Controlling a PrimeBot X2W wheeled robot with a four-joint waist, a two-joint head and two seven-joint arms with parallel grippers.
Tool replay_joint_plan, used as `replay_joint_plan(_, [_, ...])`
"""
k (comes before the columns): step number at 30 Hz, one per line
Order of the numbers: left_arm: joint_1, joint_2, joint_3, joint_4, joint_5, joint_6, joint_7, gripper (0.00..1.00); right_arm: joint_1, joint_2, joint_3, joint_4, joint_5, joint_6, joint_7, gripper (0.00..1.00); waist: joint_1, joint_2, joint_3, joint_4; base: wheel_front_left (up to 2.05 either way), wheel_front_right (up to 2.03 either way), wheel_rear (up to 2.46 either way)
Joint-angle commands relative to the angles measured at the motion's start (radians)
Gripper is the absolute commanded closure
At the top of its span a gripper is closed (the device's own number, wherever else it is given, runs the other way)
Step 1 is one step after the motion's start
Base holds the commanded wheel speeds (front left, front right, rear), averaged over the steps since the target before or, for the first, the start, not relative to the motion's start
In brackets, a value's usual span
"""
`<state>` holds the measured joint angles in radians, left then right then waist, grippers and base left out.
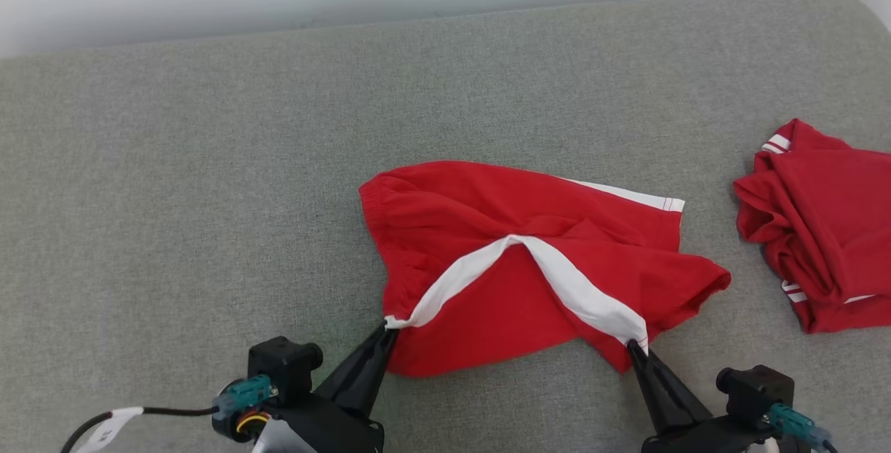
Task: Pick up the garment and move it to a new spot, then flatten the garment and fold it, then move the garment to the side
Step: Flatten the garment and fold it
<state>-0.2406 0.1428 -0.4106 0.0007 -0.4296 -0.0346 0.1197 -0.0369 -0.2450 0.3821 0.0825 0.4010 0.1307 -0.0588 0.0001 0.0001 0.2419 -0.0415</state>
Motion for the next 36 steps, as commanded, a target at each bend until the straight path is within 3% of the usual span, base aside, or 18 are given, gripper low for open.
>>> replay_joint_plan(1, [-0.005, 0.005, 0.008, -0.010, 0.005, 0.002, -0.014, 1.00, -0.003, -0.007, 0.002, -0.016, 0.006, 0.000, -0.005, 1.00, -0.0001, -0.0001, -0.006, -0.003, 0.00, 0.00, 0.00])
replay_joint_plan(11, [-0.027, 0.049, 0.073, -0.164, 0.061, 0.072, -0.069, 1.00, -0.023, -0.052, -0.060, -0.215, -0.001, 0.000, -0.008, 1.00, -0.0001, -0.0001, -0.050, -0.016, 0.00, 0.00, 0.00])
replay_joint_plan(19, [-0.120, 0.068, 0.114, -0.267, 0.090, 0.090, -0.080, 1.00, -0.133, -0.085, -0.117, -0.337, -0.023, 0.000, -0.003, 1.00, -0.0001, -0.0001, -0.083, -0.015, 0.00, 0.00, 0.00])
replay_joint_plan(31, [-0.347, 0.077, 0.144, -0.394, 0.203, 0.137, -0.085, 1.00, -0.406, -0.130, -0.181, -0.424, -0.063, 0.000, 0.013, 1.00, -0.0001, -0.0001, -0.141, -0.003, 0.00, 0.00, 0.00])
replay_joint_plan(36, [-0.395, 0.068, 0.127, -0.414, 0.206, 0.133, -0.062, 1.00, -0.456, -0.135, -0.179, -0.434, -0.055, 0.000, 0.032, 1.00, -0.0001, -0.0001, -0.144, 0.004, 0.00, 0.00, 0.00])
